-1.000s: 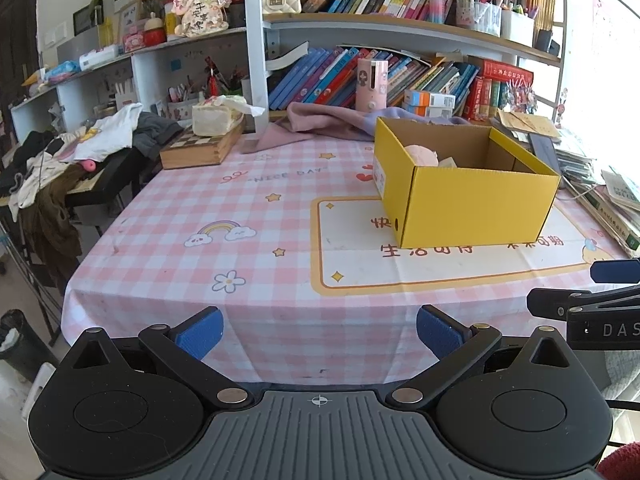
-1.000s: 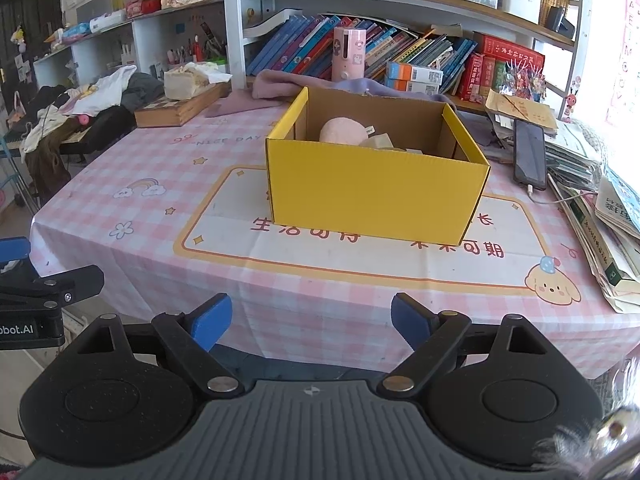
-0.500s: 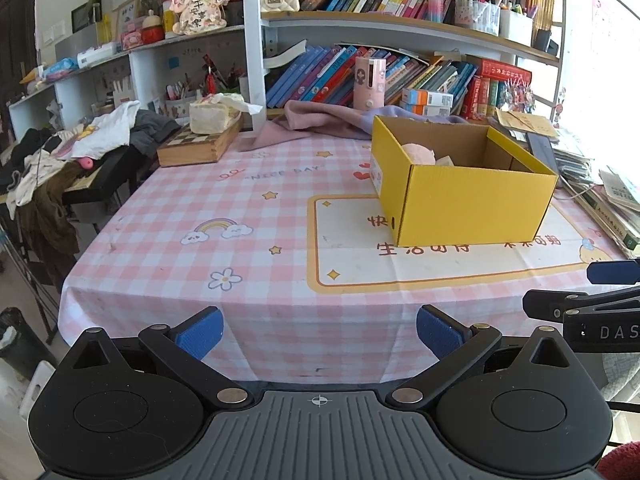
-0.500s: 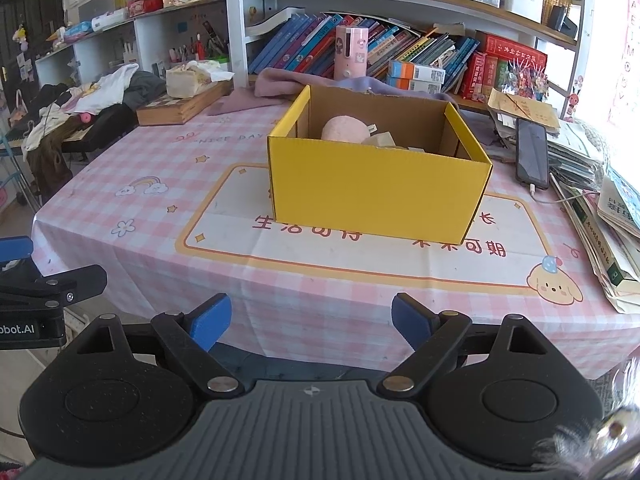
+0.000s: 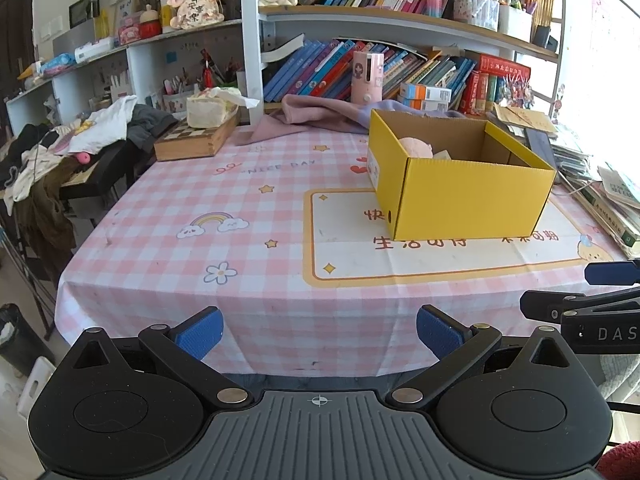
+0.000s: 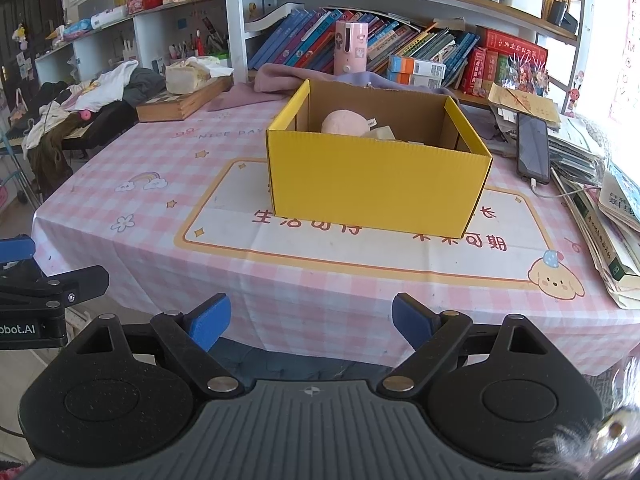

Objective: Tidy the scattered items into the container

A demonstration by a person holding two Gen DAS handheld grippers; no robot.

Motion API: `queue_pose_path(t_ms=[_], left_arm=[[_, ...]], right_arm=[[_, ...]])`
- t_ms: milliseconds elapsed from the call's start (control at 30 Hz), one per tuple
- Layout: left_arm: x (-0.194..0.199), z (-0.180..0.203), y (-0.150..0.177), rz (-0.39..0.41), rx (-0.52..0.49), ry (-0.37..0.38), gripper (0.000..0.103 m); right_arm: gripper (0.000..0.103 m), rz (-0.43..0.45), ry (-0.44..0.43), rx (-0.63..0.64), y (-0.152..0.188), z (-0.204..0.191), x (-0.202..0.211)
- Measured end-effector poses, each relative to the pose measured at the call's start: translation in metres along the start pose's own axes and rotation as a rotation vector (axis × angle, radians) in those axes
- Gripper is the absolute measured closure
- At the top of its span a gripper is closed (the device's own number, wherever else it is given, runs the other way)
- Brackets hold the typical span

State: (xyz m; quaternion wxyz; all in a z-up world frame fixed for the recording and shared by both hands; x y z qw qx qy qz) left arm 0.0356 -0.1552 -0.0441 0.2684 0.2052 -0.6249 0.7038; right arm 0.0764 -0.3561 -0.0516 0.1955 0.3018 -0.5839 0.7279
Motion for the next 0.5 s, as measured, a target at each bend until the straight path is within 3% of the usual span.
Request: queue_pose_path(t_ms=[500], left_arm=[[-0.0021,-0.0018,0.0018,0.001,0.010,-0.005,0.000]], right_arm=[[0.015,-0.018,-0.013,0.007,0.0009,0.0007,-0.0046]])
Point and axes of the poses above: each gripper's, at about its wrist camera, not at the fingertips, and x roughly against the way its jaws point, z to its right, y to its underside, the point moved 9 cm from there along -x, roughly the way its jaws point, and after that the axes turned 13 degrees about y, right-handed, at the moved point
